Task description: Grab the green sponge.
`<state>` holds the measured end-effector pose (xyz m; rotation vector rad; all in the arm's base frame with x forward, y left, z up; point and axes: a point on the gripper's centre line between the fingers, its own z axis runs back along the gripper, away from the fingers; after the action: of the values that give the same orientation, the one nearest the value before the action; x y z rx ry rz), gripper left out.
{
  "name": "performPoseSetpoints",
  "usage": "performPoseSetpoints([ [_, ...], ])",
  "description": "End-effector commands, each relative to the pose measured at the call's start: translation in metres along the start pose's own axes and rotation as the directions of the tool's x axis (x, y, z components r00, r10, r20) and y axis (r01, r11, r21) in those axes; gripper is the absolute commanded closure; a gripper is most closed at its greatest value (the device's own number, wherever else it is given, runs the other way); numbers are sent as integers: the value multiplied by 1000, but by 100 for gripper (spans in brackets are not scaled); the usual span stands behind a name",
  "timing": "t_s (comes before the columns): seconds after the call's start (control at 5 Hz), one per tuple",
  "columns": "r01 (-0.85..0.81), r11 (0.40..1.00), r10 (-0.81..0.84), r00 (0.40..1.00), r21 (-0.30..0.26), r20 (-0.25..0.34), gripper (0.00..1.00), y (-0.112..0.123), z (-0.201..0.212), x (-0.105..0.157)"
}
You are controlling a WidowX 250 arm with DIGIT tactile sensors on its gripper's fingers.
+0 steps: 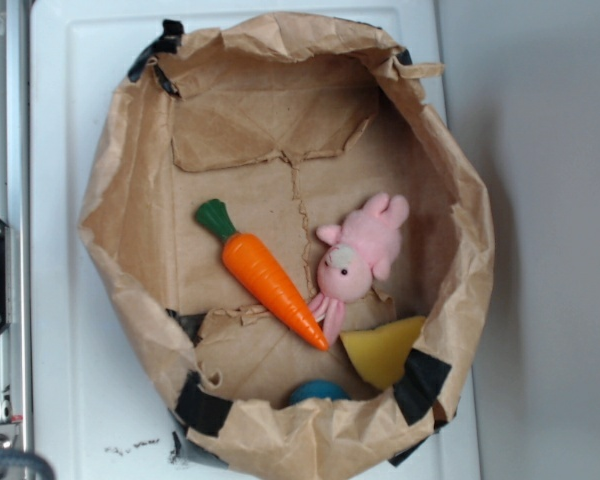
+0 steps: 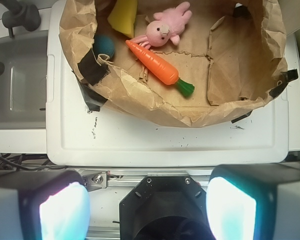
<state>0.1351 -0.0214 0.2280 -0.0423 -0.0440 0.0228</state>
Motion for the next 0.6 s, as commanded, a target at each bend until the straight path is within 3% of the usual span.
performPoseSetpoints([
  [0.0,44,999,-42,993,-18,109,0,-4,-28,27],
  [0.2,-2,1000,-1,989,16,151,0,-1,-56,63],
  [0.4,17,999,-26,971,41,236,0,-3,-89,88],
])
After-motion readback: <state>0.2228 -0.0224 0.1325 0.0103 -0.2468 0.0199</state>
